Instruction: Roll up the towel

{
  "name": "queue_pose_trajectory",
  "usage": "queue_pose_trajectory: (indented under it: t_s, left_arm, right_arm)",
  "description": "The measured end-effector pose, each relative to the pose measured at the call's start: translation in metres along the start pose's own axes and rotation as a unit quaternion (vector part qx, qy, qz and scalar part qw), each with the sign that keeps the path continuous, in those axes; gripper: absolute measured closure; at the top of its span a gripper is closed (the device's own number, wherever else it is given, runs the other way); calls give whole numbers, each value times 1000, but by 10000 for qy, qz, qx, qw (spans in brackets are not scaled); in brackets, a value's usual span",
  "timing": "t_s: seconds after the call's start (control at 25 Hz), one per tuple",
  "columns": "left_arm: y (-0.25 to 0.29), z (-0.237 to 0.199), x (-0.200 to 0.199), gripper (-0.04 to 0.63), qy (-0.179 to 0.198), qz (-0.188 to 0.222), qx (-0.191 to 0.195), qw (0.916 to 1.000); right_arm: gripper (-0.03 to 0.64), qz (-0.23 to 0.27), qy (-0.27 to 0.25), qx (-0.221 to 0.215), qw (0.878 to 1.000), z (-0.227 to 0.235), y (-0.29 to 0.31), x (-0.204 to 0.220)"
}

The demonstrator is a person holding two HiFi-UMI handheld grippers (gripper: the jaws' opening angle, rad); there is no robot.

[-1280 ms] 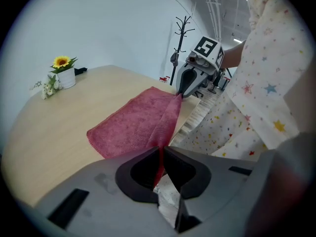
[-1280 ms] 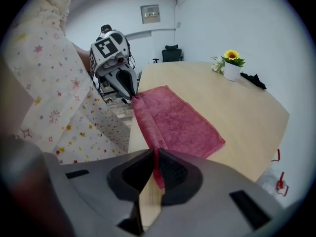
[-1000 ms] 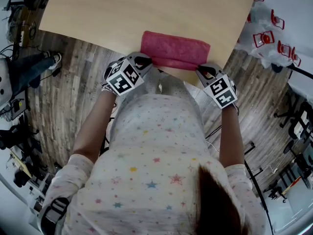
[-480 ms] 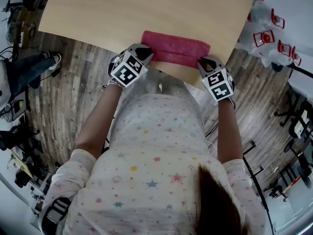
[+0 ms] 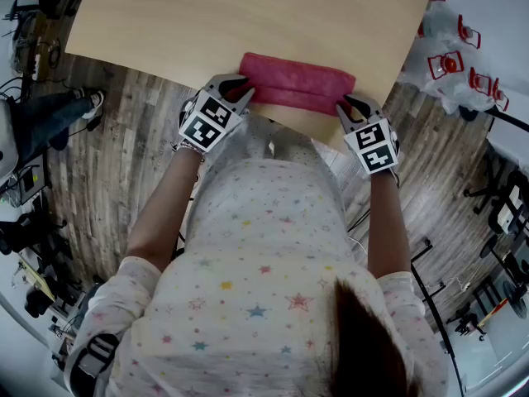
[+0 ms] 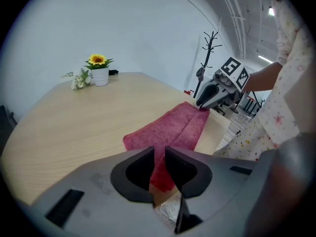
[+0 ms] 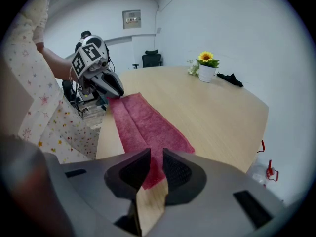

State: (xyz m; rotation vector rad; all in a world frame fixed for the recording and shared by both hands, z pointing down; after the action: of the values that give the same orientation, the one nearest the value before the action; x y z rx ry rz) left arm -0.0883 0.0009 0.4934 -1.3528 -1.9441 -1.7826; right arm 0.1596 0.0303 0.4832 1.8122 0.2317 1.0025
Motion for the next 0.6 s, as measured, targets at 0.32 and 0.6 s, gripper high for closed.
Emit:
queue_pose_trajectory:
  t_s: [0.32, 0.6]
  left_arm:
    - [-24, 7, -18, 545, 333, 417, -184, 9984]
    - [-3, 39, -12, 545, 589, 264, 326, 9974]
  right_arm:
    - [538, 418, 193, 31, 9989, 1, -24, -14]
    - [503, 311, -69, -192, 9993, -23, -16, -11]
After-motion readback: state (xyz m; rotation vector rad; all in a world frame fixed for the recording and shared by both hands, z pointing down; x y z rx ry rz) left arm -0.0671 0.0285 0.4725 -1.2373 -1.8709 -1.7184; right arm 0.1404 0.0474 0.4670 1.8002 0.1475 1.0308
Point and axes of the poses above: the fingertips, and each gripper's own axes: y forward along the fingers, z to its right, x out of its underside, the point moved 5 cm from there along -y, backward along the fingers, and after that the axes turned 9 degrees about x, right-handed, at the moved point
